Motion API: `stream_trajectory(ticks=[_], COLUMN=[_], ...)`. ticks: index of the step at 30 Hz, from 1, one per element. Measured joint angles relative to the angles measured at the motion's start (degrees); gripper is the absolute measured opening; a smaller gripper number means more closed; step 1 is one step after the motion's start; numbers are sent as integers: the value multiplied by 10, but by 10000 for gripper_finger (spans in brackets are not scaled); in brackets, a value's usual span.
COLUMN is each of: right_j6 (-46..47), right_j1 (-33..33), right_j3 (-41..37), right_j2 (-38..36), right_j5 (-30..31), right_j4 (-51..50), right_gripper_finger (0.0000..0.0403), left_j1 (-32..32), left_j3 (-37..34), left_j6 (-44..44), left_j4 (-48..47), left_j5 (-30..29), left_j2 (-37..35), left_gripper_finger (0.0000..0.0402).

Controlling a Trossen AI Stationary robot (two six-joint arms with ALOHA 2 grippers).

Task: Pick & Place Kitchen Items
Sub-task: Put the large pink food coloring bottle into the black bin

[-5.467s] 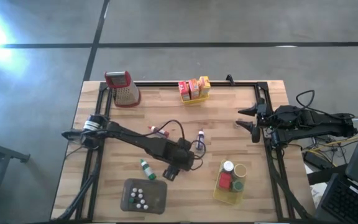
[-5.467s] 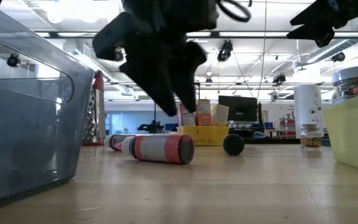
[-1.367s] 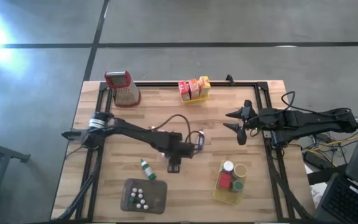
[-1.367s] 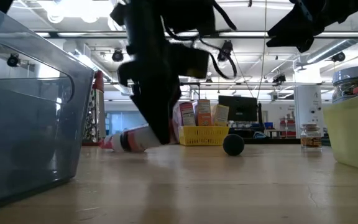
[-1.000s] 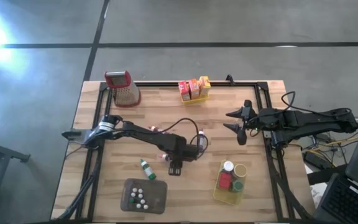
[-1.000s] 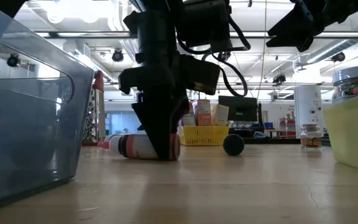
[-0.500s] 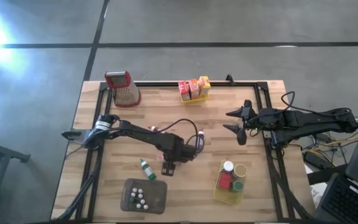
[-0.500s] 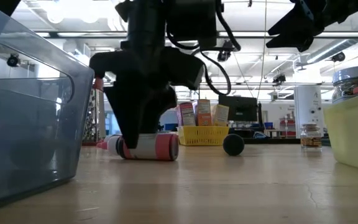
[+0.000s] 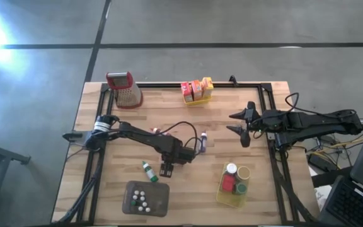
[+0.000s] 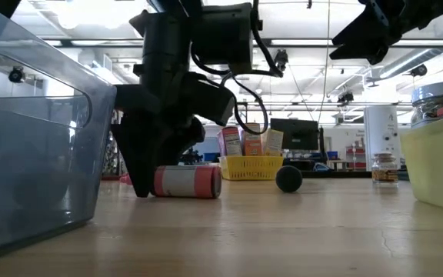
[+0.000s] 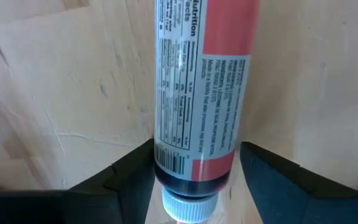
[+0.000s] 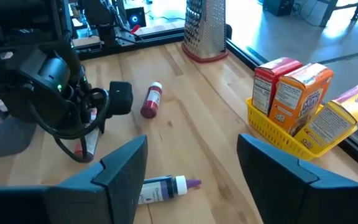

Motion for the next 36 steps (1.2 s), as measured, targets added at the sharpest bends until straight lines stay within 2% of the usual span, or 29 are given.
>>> stream_trajectory(ticks=[5,13,17,22,30,36], right_j6=[0,4,17,39,37,4], right_j1=[0,0,0,0,10,33], right_j3=[-3,-10,-20,-28,-28,-28], right_j2=[0,0,0,3,52,110], right_j5=[0,0,-16,-70,-93,-116], right_j4=[0,1,2,5,35,109], right_gripper_finger=[227,222,232,245,255,249], left_j1=[-1,0,0,0,0,0], left_j3=[1,0,0,15,102,166], left_j6=[1,-1,-4,-17,-20,-37], left_j4=[4,5,6,-9,-43,-51], left_j5=[-21,-28,-28,-28,-15,-14], left_j2=[1,0,-5,-16,-28,-31], left_gripper_finger=[223,155,154,179,154,166])
